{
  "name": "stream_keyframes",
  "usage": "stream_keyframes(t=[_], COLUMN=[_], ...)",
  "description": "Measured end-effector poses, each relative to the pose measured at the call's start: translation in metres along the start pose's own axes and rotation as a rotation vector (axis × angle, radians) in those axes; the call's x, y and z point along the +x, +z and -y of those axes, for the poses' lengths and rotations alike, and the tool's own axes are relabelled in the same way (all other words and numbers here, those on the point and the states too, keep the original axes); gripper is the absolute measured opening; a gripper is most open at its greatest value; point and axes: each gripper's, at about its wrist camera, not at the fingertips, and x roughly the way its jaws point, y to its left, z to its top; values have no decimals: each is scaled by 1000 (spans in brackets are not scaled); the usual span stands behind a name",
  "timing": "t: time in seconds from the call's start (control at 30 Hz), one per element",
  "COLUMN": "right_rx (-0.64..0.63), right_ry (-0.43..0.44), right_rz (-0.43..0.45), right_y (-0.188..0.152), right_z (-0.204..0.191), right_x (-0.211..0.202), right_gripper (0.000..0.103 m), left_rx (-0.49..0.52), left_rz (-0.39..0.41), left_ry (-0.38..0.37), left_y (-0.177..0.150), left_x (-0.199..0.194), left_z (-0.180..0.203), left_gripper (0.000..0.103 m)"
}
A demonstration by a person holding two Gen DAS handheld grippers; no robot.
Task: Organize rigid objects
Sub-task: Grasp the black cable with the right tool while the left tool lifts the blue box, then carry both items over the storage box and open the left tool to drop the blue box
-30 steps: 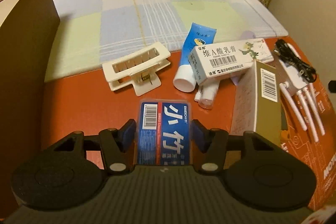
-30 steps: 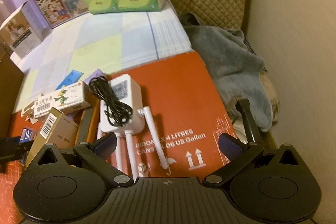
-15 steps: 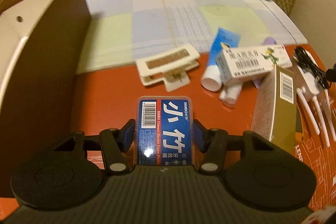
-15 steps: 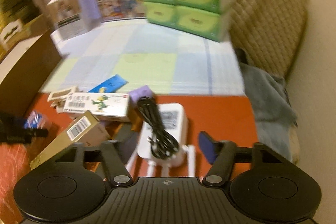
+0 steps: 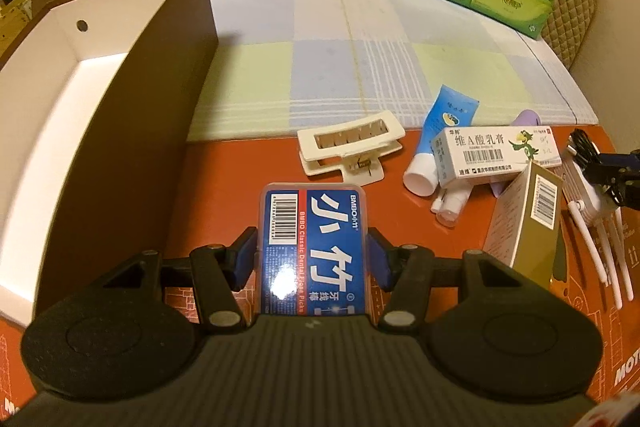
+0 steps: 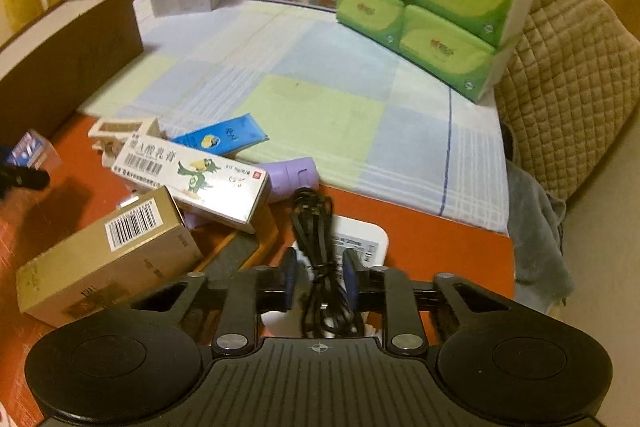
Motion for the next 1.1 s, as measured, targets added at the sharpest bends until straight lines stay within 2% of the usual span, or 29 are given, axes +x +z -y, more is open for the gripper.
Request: stream_keyframes(t=[0.1, 0.37, 0.67, 0.77, 0.93, 1.1], right_rx=[-26, 28, 92, 125, 167, 212], right_ry=[-1, 18, 23, 36, 91, 200], right_rz=[12, 64, 104, 113, 150, 162], right_y=[-1, 6, 13, 15, 20, 34], right_z=[1, 8, -11, -28, -80, -144], right_x=[-2, -26, -61, -75, -100, -106], right_gripper=[12, 11, 11, 11, 11, 11], left_rx=[-10, -27, -28, -26, -7, 1], left_rz=[10, 63, 123, 157, 197, 236], left_ry=[7, 13, -30, -56, -96, -100], left_y=[0, 7, 10, 12, 16, 15], left_x=[-7, -33, -64, -80, -102, -121], left_z=[-1, -5, -23, -38, -69, -111], left_gripper=[53, 53, 53, 53, 53, 53])
